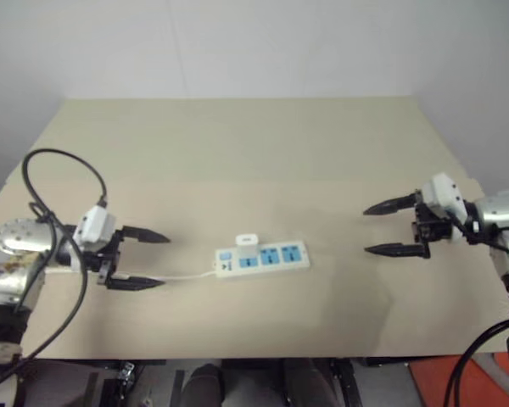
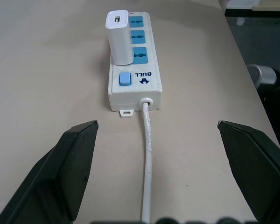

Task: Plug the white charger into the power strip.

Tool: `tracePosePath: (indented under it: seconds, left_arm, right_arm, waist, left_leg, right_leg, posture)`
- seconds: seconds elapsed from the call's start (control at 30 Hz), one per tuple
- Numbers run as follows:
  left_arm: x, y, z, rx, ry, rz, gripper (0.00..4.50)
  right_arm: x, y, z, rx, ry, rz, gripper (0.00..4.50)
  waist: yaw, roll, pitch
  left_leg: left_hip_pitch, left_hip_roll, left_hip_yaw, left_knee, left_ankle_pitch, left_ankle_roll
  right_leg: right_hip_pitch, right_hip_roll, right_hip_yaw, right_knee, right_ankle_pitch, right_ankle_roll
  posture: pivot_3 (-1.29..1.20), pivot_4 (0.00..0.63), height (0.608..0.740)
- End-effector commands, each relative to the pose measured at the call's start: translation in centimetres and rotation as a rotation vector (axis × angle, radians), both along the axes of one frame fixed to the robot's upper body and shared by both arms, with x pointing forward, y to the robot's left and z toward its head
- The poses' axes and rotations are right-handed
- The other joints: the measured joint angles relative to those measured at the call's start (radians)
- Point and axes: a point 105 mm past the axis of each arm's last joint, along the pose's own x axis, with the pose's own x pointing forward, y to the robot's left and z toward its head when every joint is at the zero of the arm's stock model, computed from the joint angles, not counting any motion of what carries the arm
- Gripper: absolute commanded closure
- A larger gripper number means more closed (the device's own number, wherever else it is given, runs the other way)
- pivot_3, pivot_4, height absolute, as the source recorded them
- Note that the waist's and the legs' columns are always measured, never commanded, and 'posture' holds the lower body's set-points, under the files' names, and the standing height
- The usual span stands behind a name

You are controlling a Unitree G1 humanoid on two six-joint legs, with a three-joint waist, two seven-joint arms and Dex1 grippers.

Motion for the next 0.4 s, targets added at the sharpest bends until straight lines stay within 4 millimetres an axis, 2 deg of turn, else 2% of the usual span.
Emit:
tracePosePath:
  seconds: [0.03,0.4]
  left_arm:
    - [0.1,0.0,1.0,-0.007,-0.050,0.006,0.02]
    - [-0.3,1.9,1.5,0.023,-0.087,0.078,0.02]
  right_arm:
    - [-0.6,0.0,1.2,-0.002,-0.058,0.054,0.00]
    - [-0.5,-0.7,0.8,-0.032,-0.056,-0.025,0.00]
  waist:
    - [0.003,0.000,0.000]
    - [0.004,0.000,0.000]
  left_leg:
    - [0.000,0.000,0.000,0.000,0.000,0.000]
    - [-0.001,0.000,0.001,0.000,0.000,0.000]
  right_leg:
    - [0.000,0.000,0.000,0.000,0.000,0.000]
    - [0.000,0.000,0.000,0.000,0.000,0.000]
  posture:
    - [0.00,0.150,0.740]
    - [0.00,0.150,0.740]
